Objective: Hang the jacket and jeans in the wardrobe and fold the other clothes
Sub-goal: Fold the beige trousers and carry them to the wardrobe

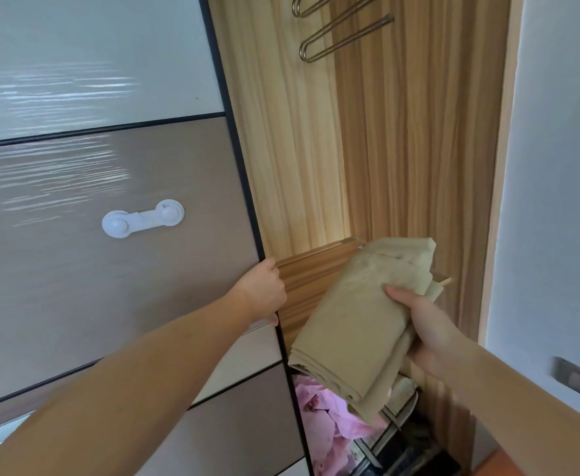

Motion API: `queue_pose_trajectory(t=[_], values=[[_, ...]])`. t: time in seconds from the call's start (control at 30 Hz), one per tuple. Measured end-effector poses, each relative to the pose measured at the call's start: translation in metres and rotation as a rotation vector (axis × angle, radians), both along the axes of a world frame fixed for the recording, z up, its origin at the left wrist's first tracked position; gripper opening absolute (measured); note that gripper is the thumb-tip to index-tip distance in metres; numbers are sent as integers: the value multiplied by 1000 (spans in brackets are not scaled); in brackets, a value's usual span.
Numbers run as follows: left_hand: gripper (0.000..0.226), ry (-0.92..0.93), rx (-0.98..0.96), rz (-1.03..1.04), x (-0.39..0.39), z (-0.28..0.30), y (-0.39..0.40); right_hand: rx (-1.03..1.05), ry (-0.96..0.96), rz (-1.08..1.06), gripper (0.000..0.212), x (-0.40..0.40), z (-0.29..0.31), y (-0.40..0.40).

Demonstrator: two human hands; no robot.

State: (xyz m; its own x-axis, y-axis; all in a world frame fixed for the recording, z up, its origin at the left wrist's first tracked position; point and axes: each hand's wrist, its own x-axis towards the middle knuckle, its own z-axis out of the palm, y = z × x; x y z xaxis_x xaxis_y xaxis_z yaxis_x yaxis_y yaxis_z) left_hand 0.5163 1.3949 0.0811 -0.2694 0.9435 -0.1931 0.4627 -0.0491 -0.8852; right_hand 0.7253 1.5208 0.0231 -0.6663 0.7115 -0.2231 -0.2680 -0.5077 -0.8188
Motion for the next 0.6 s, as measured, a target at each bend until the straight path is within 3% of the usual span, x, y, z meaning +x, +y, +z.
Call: queue_pose_trajectory(t=[0.33, 0.5, 0.6], values=[[67, 4, 33, 119, -16, -3, -56, 38, -39, 21, 47, -36, 5, -19], [62, -7, 82, 171, -15, -1, -74, 84, -78, 56, 84, -51, 12, -21], [42, -319, 369, 258, -5, 2, -66, 104, -83, 65, 85, -59, 15, -15]])
